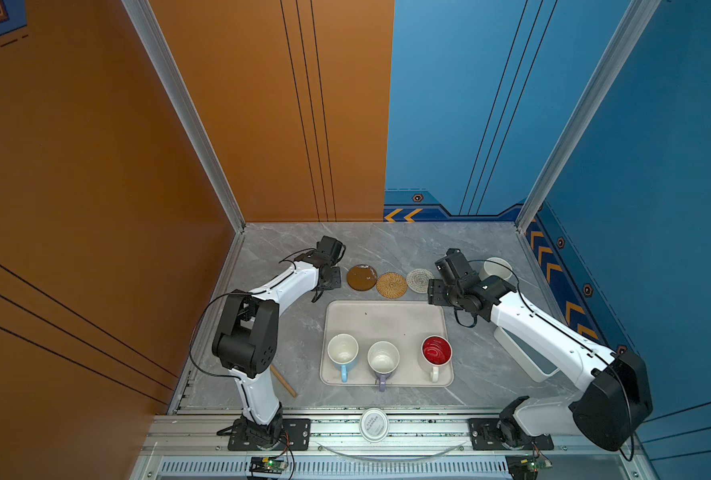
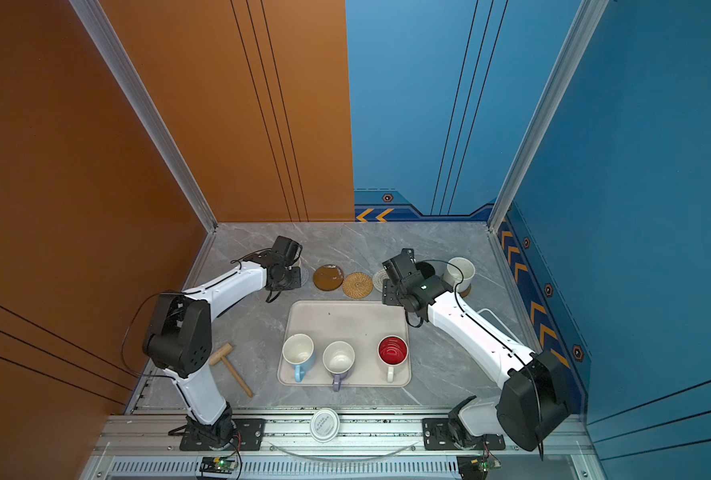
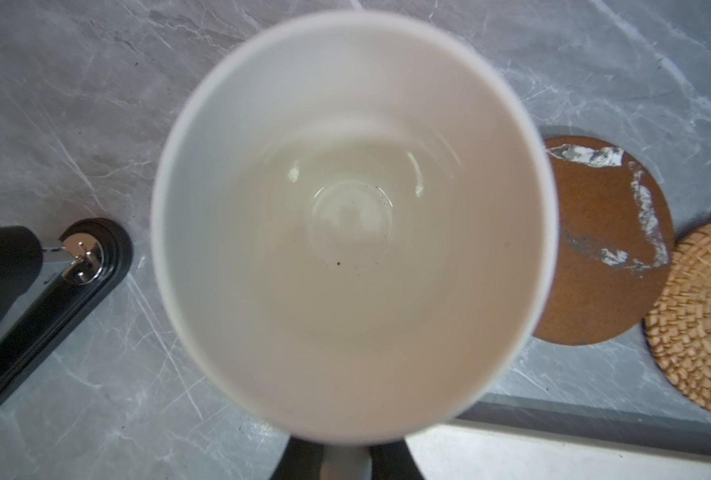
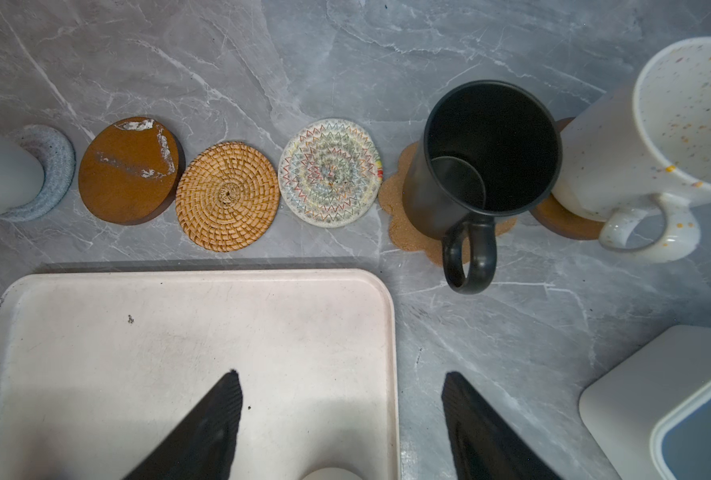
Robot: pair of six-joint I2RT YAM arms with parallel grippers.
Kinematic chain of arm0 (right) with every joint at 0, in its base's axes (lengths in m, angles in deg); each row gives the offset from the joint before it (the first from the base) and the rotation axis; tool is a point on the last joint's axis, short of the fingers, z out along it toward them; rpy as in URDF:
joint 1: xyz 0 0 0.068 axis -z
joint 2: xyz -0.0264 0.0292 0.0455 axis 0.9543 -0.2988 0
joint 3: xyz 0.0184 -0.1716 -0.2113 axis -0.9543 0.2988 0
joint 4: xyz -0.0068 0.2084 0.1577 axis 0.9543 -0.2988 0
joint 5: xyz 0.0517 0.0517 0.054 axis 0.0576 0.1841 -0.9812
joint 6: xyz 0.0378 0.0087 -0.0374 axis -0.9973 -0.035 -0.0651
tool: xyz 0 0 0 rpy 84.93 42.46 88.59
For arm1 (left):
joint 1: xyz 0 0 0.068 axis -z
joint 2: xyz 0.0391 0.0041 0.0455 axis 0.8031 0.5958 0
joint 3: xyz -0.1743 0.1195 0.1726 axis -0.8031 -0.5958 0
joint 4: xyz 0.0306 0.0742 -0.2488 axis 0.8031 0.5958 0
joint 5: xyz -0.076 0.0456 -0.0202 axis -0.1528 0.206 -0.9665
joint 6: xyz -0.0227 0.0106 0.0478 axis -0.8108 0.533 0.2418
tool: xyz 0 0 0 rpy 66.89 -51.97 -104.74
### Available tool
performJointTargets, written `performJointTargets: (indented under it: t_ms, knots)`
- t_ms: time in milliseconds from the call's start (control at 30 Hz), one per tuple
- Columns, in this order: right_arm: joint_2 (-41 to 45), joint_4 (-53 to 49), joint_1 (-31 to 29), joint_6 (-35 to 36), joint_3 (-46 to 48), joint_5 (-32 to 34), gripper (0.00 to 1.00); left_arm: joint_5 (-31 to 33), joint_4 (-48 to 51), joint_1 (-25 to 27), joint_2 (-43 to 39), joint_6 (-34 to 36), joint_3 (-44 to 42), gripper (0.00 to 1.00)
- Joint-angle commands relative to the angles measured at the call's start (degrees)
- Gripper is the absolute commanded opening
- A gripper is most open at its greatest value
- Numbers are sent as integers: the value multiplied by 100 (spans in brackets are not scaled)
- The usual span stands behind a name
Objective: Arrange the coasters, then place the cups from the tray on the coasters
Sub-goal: 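Lower the white mug onto the blue-grey woven coaster and release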
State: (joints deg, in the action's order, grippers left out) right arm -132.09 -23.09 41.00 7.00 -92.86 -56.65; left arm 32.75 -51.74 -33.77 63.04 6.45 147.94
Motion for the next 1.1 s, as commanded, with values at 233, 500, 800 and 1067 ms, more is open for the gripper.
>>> performJointTargets:
  t_ms: [233,500,800,1067]
  knots:
    - [-102,-159,-64,-72,-93,63,75,8,-224,-34,-58,-64,-29,37]
    - [-94,-166,-71,-72,-114,55,75,35,-211,-16,-289,-106,-133,52]
    - [32,-422,-251,-38,-360,258,75,41,-212,51,-1151,-170,-495,59]
    - [245,-763,-750,-28,-513,537,75,155,-154,242,-2461,-216,-994,64]
